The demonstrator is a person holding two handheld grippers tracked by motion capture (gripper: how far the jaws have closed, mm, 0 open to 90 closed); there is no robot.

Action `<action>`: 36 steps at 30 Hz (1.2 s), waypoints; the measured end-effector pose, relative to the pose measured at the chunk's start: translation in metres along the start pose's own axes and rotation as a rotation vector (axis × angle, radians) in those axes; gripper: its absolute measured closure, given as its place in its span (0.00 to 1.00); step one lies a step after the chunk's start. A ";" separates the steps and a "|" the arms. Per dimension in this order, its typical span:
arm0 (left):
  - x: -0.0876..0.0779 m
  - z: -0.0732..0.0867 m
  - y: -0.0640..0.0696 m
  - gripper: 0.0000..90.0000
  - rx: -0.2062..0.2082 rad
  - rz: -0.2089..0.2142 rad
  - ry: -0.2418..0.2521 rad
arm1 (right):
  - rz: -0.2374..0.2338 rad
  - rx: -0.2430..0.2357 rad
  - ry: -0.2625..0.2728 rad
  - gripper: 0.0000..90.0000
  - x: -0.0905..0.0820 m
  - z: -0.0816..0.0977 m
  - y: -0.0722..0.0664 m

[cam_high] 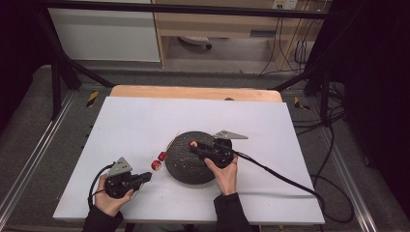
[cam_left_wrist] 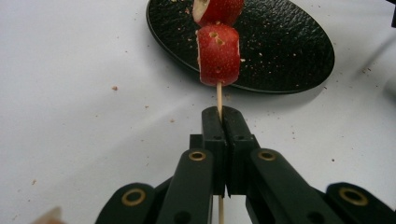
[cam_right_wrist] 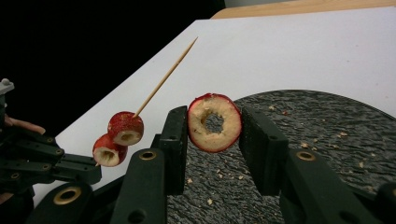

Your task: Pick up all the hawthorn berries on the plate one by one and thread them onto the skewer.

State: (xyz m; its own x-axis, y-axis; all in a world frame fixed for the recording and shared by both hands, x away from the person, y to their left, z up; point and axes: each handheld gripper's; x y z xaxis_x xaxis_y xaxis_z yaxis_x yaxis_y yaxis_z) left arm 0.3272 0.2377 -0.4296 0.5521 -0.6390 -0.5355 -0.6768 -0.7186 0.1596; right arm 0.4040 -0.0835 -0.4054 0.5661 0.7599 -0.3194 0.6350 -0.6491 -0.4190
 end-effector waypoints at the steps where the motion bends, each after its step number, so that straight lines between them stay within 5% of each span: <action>1: 0.001 0.000 0.000 0.98 0.000 0.000 0.000 | 0.002 0.000 0.010 0.70 -0.001 0.003 0.001; 16: 0.004 -0.001 0.009 0.98 0.008 0.009 0.007 | -0.023 0.094 0.152 0.70 -0.004 0.024 0.000; 36: 0.007 0.000 0.023 0.98 0.007 -0.002 0.059 | -0.053 0.244 0.306 0.70 -0.008 0.012 0.006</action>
State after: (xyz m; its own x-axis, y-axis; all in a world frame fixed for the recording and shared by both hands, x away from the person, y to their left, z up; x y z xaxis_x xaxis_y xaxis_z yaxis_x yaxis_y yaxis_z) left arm 0.3157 0.2166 -0.4295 0.5809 -0.6526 -0.4864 -0.6791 -0.7181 0.1523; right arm 0.3972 -0.0932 -0.4161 0.6901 0.7227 -0.0397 0.5443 -0.5543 -0.6296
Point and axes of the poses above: each handheld gripper's, and its own axes: x roughly forward along the jaws, z roughly out of its underside, y roughly to its right, and after that the axes turned 3 degrees about y, right-handed
